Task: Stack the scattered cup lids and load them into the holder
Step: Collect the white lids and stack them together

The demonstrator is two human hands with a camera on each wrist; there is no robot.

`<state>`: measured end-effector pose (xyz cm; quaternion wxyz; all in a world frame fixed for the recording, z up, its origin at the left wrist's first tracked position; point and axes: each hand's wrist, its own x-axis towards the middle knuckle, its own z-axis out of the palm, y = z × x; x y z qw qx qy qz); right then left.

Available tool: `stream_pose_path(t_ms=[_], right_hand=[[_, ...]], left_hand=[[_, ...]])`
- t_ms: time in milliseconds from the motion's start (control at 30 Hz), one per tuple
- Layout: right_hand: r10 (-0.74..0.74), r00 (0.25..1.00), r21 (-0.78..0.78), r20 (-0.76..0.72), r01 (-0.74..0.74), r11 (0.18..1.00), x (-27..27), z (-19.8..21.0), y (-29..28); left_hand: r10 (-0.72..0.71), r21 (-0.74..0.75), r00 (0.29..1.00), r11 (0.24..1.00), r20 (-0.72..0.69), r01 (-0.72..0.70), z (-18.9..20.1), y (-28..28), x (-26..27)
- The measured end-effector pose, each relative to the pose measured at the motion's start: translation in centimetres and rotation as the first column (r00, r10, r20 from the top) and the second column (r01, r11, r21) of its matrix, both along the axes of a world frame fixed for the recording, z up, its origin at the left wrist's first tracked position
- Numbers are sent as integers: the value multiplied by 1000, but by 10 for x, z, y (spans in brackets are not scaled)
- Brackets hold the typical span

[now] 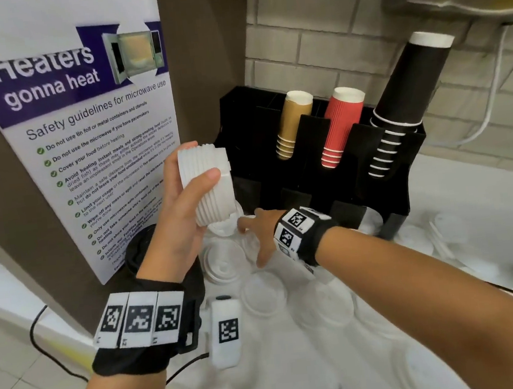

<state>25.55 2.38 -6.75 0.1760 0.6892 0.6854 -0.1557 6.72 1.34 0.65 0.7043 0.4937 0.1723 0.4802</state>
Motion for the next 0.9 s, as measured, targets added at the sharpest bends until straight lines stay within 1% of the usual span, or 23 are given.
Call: stream_pose_path(t_ms=[100, 200, 267, 367, 400, 433, 500, 567, 600, 667, 700, 833, 900], right_hand=[[-15, 1000, -29, -18, 15, 999, 0, 2, 0], [-90, 991, -54, -97, 85, 995, 8, 23, -11], [-119, 987, -113, -105, 107, 988, 16, 37, -22], [-95, 995, -265, 44, 103, 959, 23, 52, -37], [-94, 992, -285, 85, 115, 952, 23, 56, -40], [-97, 990, -273, 102, 122, 954, 22, 58, -41], [-89, 993, -165, 73, 100, 981, 17, 58, -37], [-66, 998, -37, -8, 66, 997, 5, 54, -29], [-45, 997, 3, -62, 45, 999, -3, 51, -24], [15, 988, 34, -151, -10, 999, -23, 44, -18], [45, 985, 40, -164, -39, 998, -34, 40, -16], [113, 990, 96, -80, -105, 990, -66, 19, -17], [129, 992, 33, -15, -128, 991, -68, 16, -16]], left_hand=[[-6, 3, 1000, 1000, -12, 6, 1, 4, -4], [-12, 0, 1000, 1000, -14, 12, 1, 8, -7], [-13, -4, 1000, 1000, -11, 13, 2, 12, -10], [-17, -8, 1000, 1000, -5, 17, 4, 15, -11], [-22, -5, 1000, 1000, -3, 22, 5, 16, -11], [-28, 0, 1000, 1000, 0, 28, 6, 17, -11], [-35, 7, 999, 999, 2, 35, 8, 18, -10], [-33, 14, 999, 999, 5, 33, 10, 18, -10], [-32, 21, 999, 999, 5, 31, 10, 18, -11], [-31, 29, 1000, 999, 2, 31, 12, 18, -11], [-30, 28, 1000, 999, 3, 30, 12, 18, -11], [-28, 33, 1000, 999, 9, 28, 13, 17, -12], [-34, 32, 999, 999, 8, 34, 11, 16, -13]])
